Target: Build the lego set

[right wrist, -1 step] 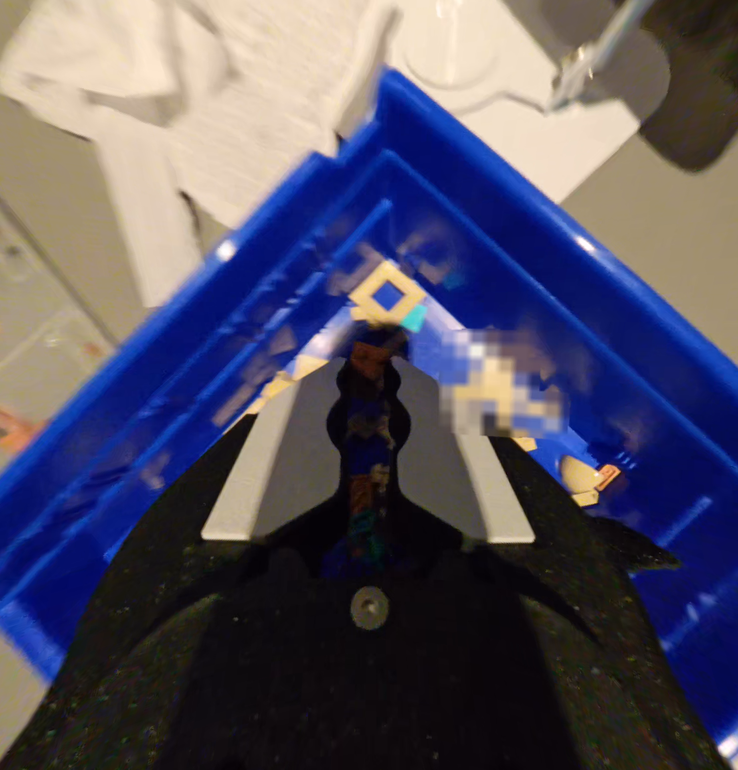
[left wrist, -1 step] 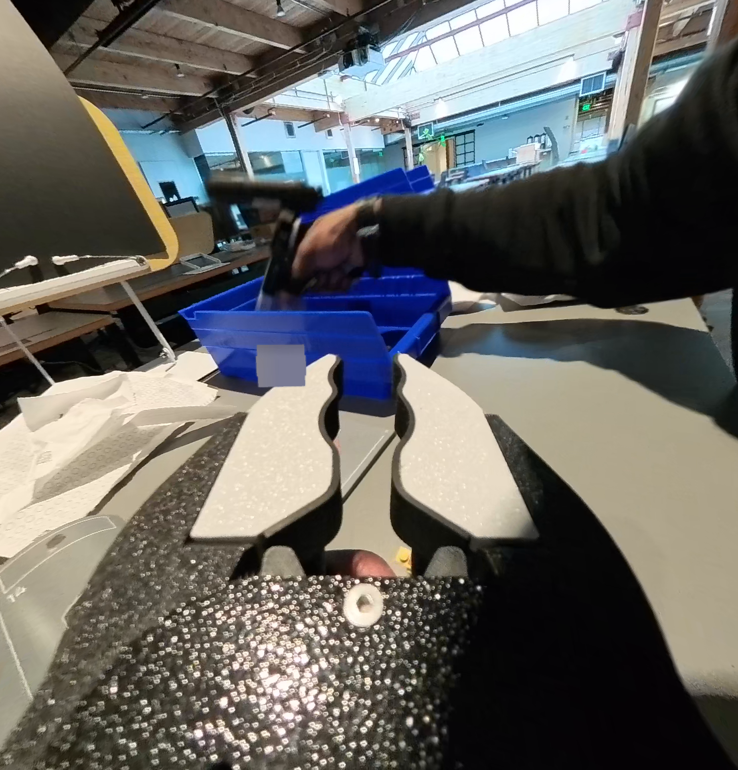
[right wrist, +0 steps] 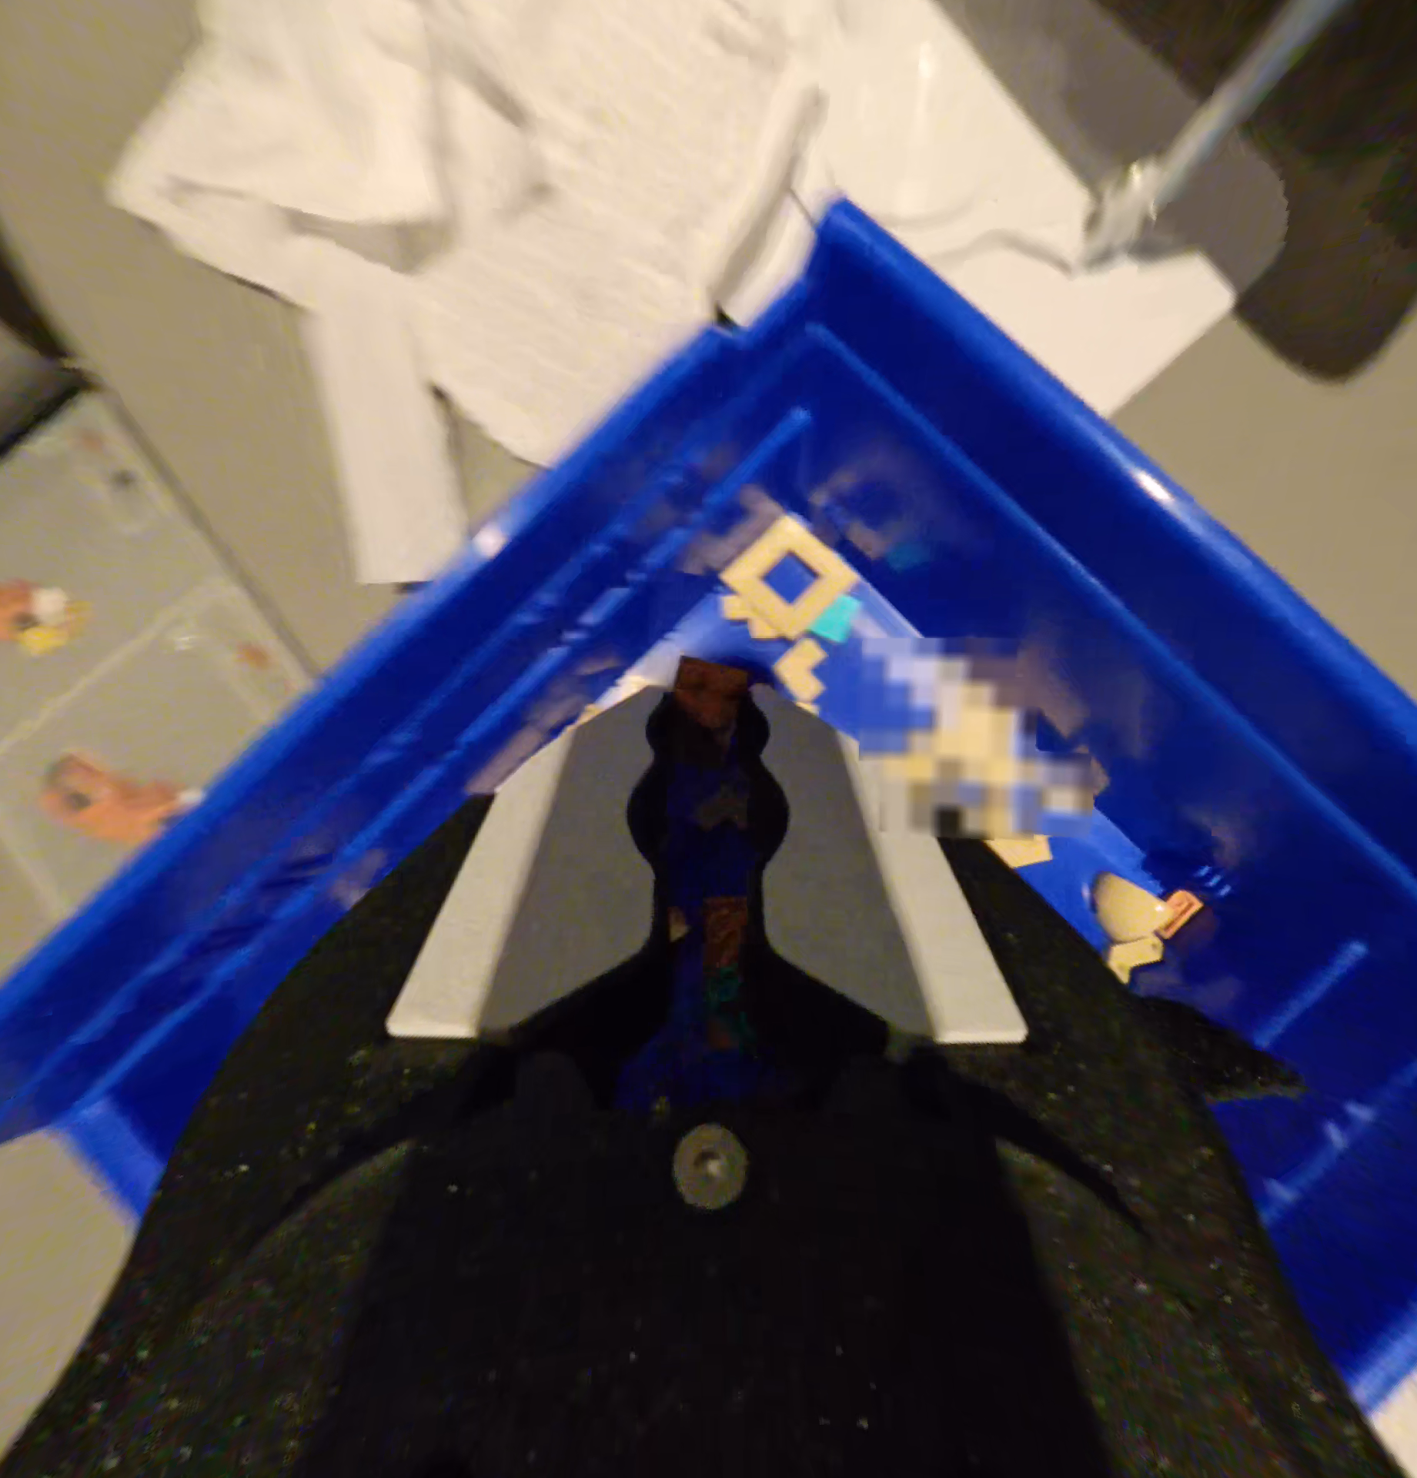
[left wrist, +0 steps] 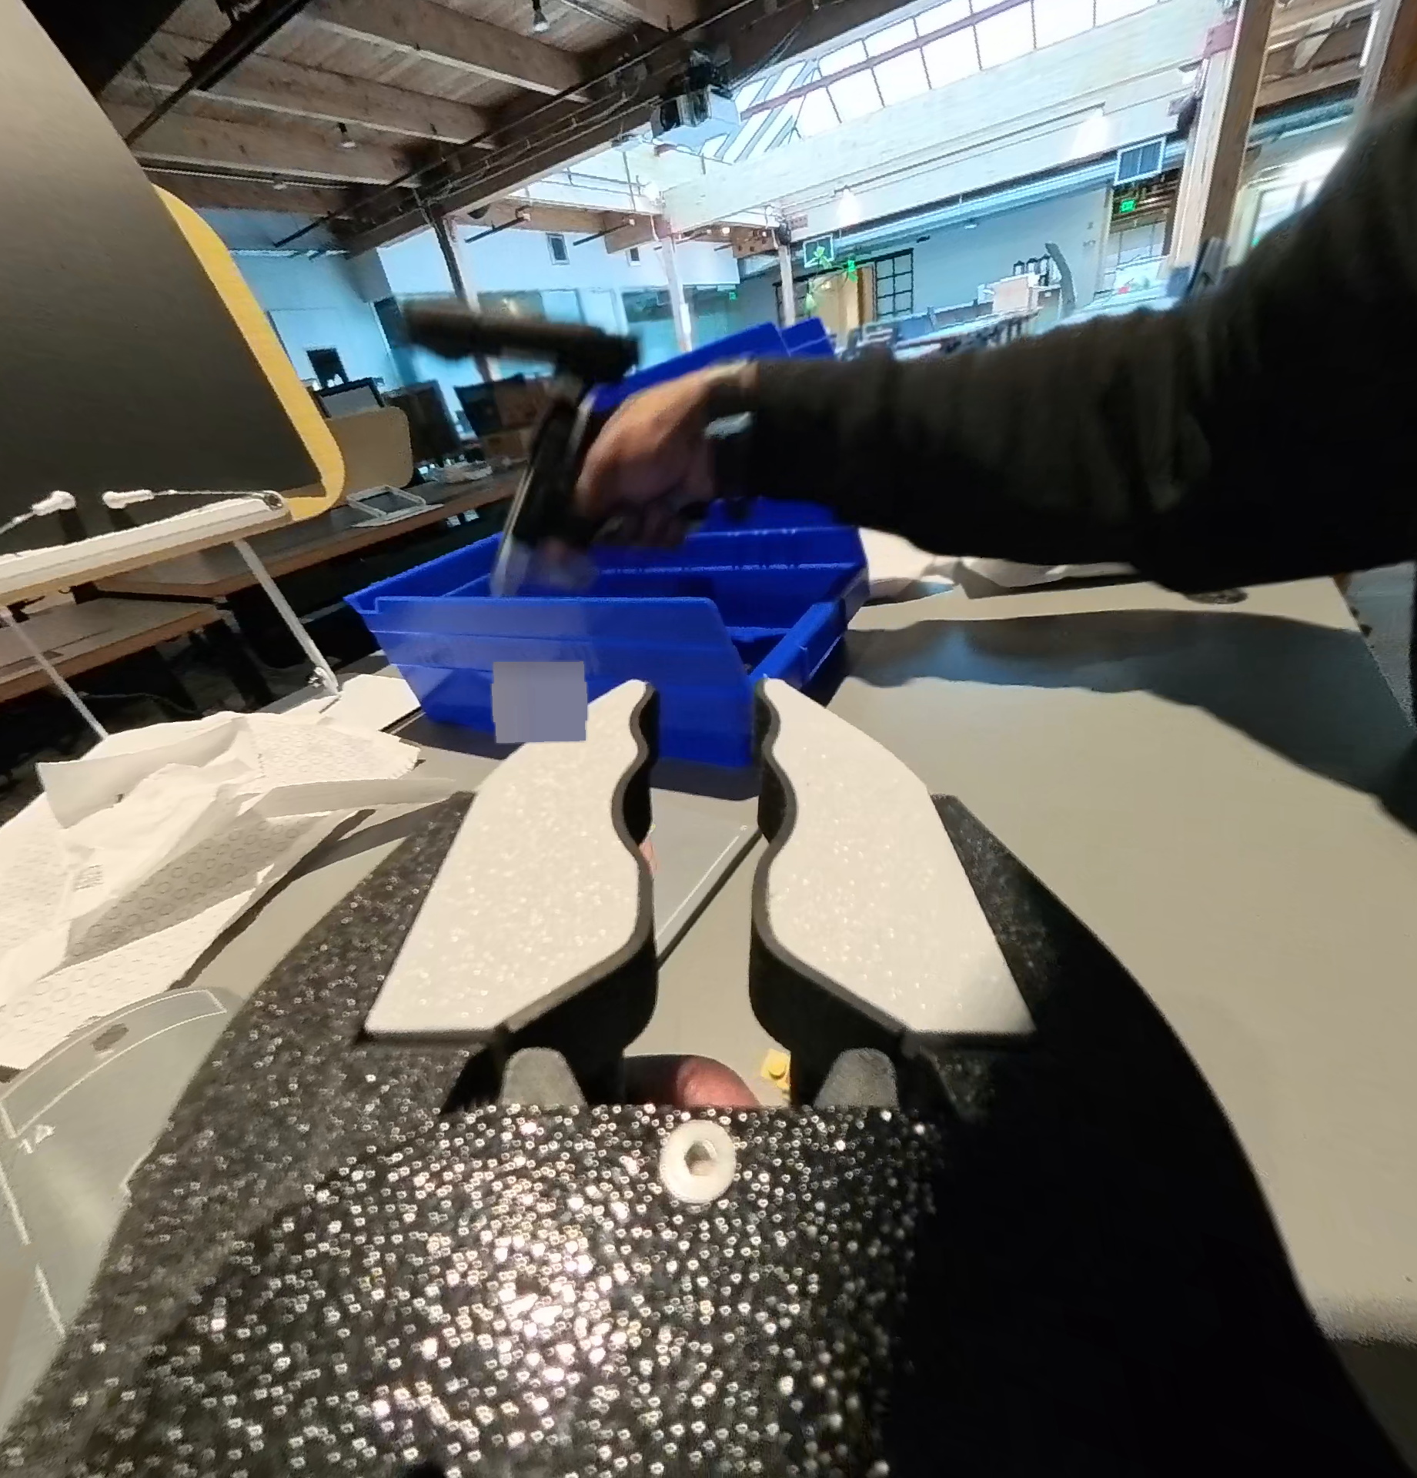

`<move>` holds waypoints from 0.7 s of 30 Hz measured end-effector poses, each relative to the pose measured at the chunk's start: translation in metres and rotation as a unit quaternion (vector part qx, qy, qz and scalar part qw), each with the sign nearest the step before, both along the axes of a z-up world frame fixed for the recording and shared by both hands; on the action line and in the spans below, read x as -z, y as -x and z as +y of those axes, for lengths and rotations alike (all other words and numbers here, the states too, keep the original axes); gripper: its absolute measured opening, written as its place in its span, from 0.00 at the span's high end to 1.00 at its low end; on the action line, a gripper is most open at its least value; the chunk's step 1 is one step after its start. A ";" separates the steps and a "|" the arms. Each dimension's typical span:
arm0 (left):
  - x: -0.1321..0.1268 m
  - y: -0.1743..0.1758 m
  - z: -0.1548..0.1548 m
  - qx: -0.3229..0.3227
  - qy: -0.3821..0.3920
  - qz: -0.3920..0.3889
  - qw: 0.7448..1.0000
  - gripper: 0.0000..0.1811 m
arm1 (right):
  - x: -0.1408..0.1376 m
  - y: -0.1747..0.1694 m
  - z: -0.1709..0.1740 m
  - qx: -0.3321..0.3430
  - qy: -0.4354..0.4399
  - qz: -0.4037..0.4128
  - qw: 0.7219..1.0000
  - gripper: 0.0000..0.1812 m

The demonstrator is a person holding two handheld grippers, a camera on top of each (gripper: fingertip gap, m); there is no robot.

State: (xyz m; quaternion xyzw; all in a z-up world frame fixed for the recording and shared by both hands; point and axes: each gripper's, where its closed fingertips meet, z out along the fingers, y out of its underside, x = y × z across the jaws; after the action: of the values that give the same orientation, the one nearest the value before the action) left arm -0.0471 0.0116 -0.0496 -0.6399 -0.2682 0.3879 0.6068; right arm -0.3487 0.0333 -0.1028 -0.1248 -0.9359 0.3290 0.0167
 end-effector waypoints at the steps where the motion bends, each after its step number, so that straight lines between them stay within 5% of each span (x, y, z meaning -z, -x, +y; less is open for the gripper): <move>1: -0.001 0.000 0.000 -0.001 0.001 0.001 1.000 0.88 | -0.018 -0.020 0.000 -0.027 0.027 0.013 0.999 0.91; 7: -0.011 -0.002 -0.003 0.007 -0.042 -0.011 0.999 0.88 | -0.104 -0.187 0.004 -0.223 0.139 0.136 0.955 0.92; 14: -0.003 -0.030 0.025 0.119 -0.219 -0.218 0.943 0.87 | -0.052 -0.325 0.012 -0.371 0.085 0.210 0.900 0.92; 21: 0.019 -0.048 0.032 0.126 -0.250 -0.321 0.905 0.87 | -0.026 -0.355 0.011 -0.406 0.071 0.228 0.882 0.92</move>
State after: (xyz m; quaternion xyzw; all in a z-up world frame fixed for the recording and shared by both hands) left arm 0.0012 0.0436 -0.0690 -0.5852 -0.4536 0.0020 0.6721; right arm 0.0063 0.0446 -0.0773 0.3432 -0.8492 0.3922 0.0855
